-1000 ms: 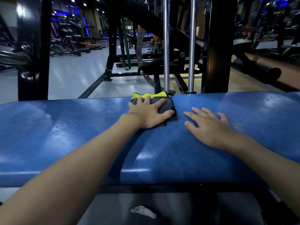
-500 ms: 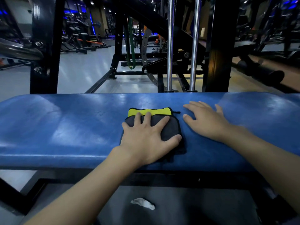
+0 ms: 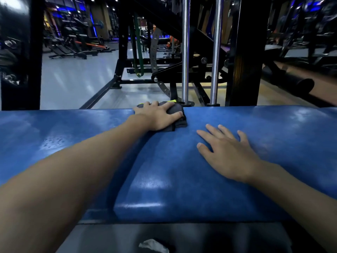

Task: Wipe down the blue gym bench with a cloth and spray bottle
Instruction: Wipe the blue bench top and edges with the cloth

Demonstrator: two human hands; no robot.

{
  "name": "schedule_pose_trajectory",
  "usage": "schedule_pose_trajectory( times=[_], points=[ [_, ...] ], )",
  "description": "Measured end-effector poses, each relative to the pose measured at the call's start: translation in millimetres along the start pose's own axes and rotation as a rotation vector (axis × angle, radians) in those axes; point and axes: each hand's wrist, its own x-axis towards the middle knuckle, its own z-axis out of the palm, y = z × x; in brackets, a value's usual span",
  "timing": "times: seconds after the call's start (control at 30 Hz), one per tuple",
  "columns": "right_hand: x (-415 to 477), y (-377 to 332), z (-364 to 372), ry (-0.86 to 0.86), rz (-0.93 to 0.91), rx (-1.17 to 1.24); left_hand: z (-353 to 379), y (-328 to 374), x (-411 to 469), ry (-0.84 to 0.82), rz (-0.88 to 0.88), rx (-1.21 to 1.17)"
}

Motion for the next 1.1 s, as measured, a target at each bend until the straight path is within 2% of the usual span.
schedule_pose_trajectory(
  times=[0.2,0.63,0.83,1.0,1.1],
  points=[
    [0.1,0.3,-0.5,0.013,0.007,0.015,2.7,-0.2,-25.2,-0.004,0.030,0.030],
    [-8.4,-5.5,-9.1,-0.004,0.013,-0.008,11.3,5.5,-220.1,0.100,0.129,0.104],
    [4.3,-17.7,-13.6,0.129,-0.002,0.121,7.1,2.0,-198.8,0.044,0.120,0.059],
    [13.0,-26.4,-0.9,-0.006,0.020,0.022,3.2,-14.0,-133.2,0.013,0.113,0.060],
    [14.4,-26.9,2.1,-0.013,0.023,-0.021,1.3,-25.5,-79.6,-0.010,0.089,0.042]
  ],
)
